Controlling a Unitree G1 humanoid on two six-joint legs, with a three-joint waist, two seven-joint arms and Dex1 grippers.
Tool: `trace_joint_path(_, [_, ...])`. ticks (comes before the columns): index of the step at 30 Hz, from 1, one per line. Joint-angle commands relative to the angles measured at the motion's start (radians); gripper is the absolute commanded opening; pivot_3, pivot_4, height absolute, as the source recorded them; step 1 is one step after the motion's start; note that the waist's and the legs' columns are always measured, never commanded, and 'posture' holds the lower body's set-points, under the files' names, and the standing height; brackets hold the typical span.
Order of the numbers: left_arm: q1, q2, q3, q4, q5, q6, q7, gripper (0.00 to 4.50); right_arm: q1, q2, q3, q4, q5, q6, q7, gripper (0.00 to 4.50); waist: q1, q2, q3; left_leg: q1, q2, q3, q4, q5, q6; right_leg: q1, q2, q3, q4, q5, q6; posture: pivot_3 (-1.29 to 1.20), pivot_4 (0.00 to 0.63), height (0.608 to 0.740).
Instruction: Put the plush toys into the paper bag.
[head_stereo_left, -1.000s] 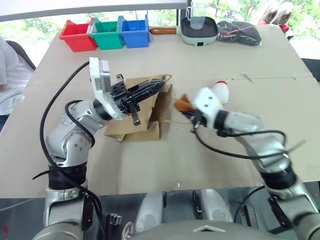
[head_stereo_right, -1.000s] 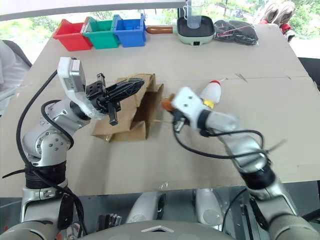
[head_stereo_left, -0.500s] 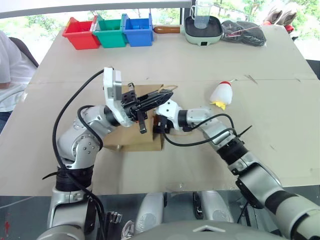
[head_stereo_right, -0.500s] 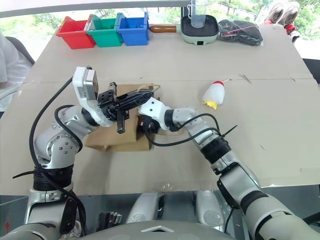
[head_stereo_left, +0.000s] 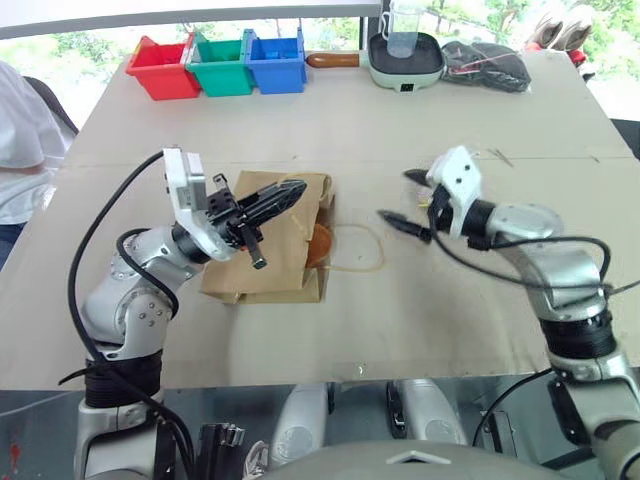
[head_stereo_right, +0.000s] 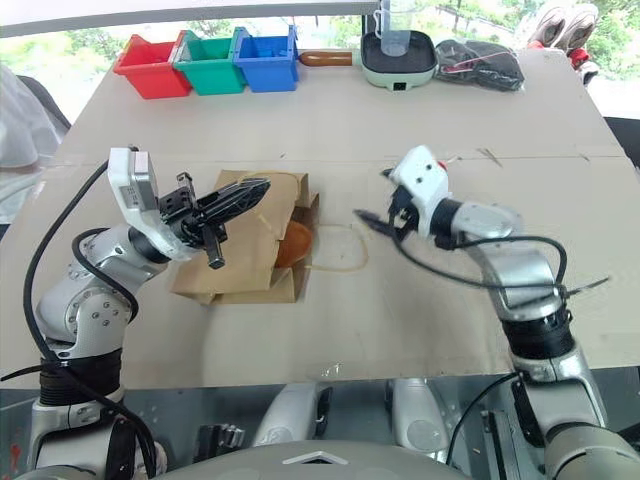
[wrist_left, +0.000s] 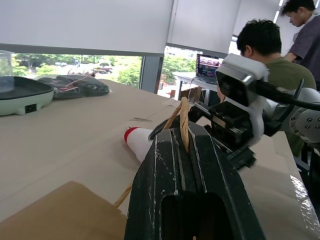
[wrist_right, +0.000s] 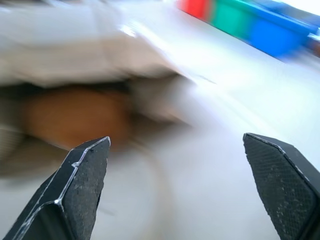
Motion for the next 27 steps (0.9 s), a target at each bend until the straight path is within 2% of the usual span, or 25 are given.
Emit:
trace_joint_path(1, [-0.017,-0.007,0.025,-0.051,-0.032,-0.003,0.031,0.0,-0.105,-0.025,-0.025,0.276,-0.106,-0.015,-0.113,4.14,0.0,0.0,0.0,0.0,0.0,0.001,0.0,0.0,0.0,0.0,0.0,0.001,0.0,0.0,0.0,0.0,0.15,0.74])
trace_joint_path(5, [-0.038,-0.028,0.028,-0.059,-0.061,0.007,0.078,0.0,-0.195,0.004,0.019,0.598,-0.181,-0.142,-0.144,4.14,-0.005,0.0,0.0,0.0,0.001,0.001,-0.001,0.0,0.0,0.0,0.001,0.0,0.0,0.0,0.0,0.0,0.15,0.74])
trace_joint_path(6, [-0.055,-0.047,0.031,-0.061,-0.088,0.019,0.106,0.0,-0.207,0.001,0.038,0.657,-0.209,-0.182,-0.147,3.9,-0.005,0.0,0.0,0.0,0.001,0.003,-0.001,0.0,0.0,-0.001,0.001,0.002,0.0,0.0,0.0,0.0,0.15,0.74])
trace_joint_path(8, [-0.074,-0.069,0.036,-0.065,-0.122,0.036,0.14,0.0,-0.223,-0.004,0.059,0.722,-0.237,-0.236,-0.146,3.23,-0.003,-0.001,-0.001,0.001,0.002,0.004,0.0,0.0,0.0,0.0,0.001,0.002,0.0,0.0,0.0,0.0,0.15,0.74])
trace_joint_path(11, [-0.147,-0.14,0.027,-0.063,-0.187,0.033,0.192,0.0,-0.181,-0.015,0.018,0.628,-0.194,-0.219,-0.109,1.86,0.008,-0.002,-0.001,0.0,0.001,0.002,0.002,0.0,0.0,0.002,0.0,0.001,0.0,0.0,0.001,0.0,0.15,0.74])
trace_joint_path(12, [-0.158,-0.15,0.029,-0.065,-0.198,0.035,0.204,0.0,-0.167,-0.02,0.01,0.601,-0.189,-0.215,-0.102,1.53,0.011,-0.002,-0.001,0.0,0.001,0.001,0.002,0.0,0.0,0.002,0.0,0.0,0.0,0.001,0.002,0.0,0.15,0.74])
trace_joint_path(15, [-0.128,-0.117,0.096,-0.083,-0.261,0.071,0.235,0.0,-0.09,-0.045,-0.081,0.403,-0.107,-0.162,-0.07,0.37,0.009,-0.002,-0.001,0.0,0.0,0.002,0.002,0.0,0.0,0.002,0.0,0.001,0.0,0.002,0.003,0.0,0.15,0.74])
trace_joint_path(16, [-0.063,-0.084,0.123,-0.102,-0.274,0.091,0.216,0.0,-0.056,-0.061,-0.132,0.3,-0.059,-0.114,-0.055,0.12,0.007,-0.002,-0.001,0.0,0.001,0.001,0.002,0.0,0.0,0.002,0.0,0.002,0.0,0.002,0.003,0.0,0.15,0.74])
trace_joint_path(19, [0.092,-0.019,0.197,-0.156,-0.334,0.132,0.194,0.0,0.012,-0.112,-0.255,0.038,0.081,0.015,-0.008,0.05,-0.004,0.003,0.001,0.0,0.002,0.002,-0.001,0.0,0.0,0.0,0.0,0.004,-0.002,0.002,0.003,0.0,0.15,0.74])
trace_joint_path(22, [0.119,-0.001,0.226,-0.173,-0.372,0.136,0.217,0.0,0.017,-0.13,-0.291,-0.124,0.193,0.137,0.017,0.05,-0.002,0.003,0.001,-0.003,0.003,0.002,-0.002,0.0,0.001,-0.003,0.001,0.005,-0.005,0.002,0.003,0.0,0.15,0.74])
trace_joint_path(24, [0.123,0.006,0.232,-0.176,-0.381,0.137,0.222,0.0,0.01,-0.126,-0.298,-0.194,0.254,0.198,0.02,0.05,0.0,0.003,0.001,-0.002,0.004,0.0,-0.001,0.0,0.001,-0.001,0.0,0.003,-0.005,0.002,0.002,0.0,0.15,0.74])
trace_joint_path(27, [0.134,0.013,0.216,-0.195,-0.386,0.139,0.216,0.0,-0.075,-0.072,-0.203,-0.248,0.307,0.24,0.026,0.05,-0.001,0.003,0.001,0.0,0.004,-0.001,-0.002,0.0,0.001,0.002,0.001,0.002,-0.006,0.003,0.001,0.0,0.15,0.74])
